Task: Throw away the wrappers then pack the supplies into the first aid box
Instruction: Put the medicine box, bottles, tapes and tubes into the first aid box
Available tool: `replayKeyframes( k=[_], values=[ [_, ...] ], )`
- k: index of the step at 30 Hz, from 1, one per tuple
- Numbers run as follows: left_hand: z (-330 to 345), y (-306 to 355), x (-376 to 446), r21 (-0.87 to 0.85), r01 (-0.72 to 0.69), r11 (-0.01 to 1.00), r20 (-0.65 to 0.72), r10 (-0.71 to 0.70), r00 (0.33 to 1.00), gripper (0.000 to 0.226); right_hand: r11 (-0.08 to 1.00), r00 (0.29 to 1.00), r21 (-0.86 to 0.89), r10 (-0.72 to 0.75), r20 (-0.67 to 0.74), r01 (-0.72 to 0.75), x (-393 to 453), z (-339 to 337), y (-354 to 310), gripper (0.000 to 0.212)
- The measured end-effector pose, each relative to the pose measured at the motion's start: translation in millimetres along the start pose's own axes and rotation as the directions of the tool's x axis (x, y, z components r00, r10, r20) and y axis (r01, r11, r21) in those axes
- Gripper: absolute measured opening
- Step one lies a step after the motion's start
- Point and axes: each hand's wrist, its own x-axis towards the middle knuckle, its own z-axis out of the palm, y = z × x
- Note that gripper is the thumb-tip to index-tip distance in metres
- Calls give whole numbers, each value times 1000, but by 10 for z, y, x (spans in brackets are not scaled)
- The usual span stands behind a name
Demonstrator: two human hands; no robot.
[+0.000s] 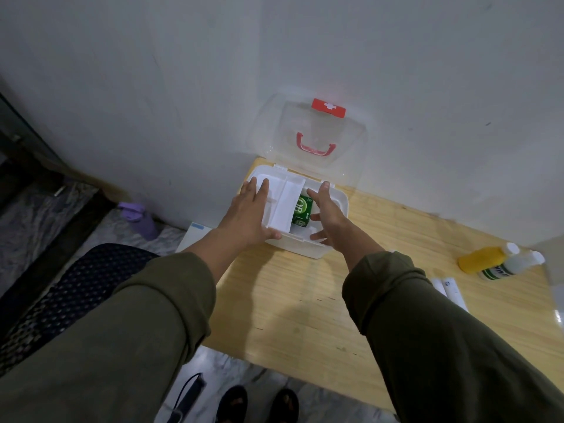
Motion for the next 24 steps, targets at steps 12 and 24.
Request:
replayKeyframes(
  k=[12, 24],
  values=[
    [17, 16, -7, 6, -3, 1000, -10, 3, 1000, 109, 1000, 999, 25, -10, 50, 9, 54, -29, 38, 70],
    [39, -17, 23, -7, -6, 1000, -17, 6, 1000, 111, 976, 1000, 216, -6, 12, 3, -6, 31, 30, 63]
  ],
)
